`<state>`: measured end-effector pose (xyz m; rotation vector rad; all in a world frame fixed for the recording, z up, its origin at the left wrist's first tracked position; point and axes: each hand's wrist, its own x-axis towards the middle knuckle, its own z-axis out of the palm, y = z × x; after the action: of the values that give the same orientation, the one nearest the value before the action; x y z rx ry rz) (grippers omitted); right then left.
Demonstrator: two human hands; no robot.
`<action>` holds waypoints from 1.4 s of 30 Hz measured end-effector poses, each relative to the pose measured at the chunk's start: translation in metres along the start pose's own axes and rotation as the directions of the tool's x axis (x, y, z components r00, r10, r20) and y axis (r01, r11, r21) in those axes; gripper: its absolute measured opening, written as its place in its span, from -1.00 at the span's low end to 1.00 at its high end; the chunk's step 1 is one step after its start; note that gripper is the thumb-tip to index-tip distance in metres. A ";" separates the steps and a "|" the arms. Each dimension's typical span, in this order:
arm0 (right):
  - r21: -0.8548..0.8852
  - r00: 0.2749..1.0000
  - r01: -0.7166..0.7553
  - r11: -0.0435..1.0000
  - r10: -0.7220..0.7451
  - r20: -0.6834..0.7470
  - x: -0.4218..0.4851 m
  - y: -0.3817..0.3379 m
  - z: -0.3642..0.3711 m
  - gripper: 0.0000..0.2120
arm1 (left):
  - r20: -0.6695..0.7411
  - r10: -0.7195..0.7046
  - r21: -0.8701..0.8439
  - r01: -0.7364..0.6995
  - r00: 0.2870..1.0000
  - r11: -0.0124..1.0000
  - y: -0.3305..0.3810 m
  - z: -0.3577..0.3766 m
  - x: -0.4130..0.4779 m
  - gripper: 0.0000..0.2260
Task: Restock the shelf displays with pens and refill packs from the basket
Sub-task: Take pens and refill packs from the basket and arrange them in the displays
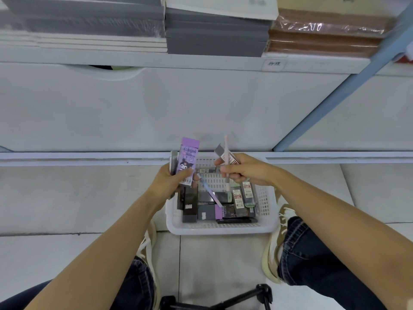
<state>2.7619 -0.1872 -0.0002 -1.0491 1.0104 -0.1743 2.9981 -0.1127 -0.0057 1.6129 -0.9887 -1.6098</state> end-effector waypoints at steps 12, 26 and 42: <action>-0.169 0.976 0.210 0.963 -0.195 0.102 -0.029 -0.069 0.043 -0.89 | -0.142 0.031 -0.324 -0.076 0.989 0.943 0.063 0.033 -0.019 -0.76; -0.449 0.898 0.380 0.808 -0.439 -0.029 -0.128 -0.185 0.020 -0.83 | -0.302 0.420 0.011 -0.438 0.856 0.899 0.178 0.024 -0.082 -0.89; -0.496 0.413 0.736 0.462 -0.886 -0.212 -0.281 -0.316 -0.003 -0.83 | -0.154 0.669 0.007 -0.676 0.727 0.737 0.343 0.072 -0.137 -0.81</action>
<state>2.7041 -0.1990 0.4184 -1.8455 0.8299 -1.1790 2.9084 -0.1647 0.3557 1.1091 -1.2549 -0.9818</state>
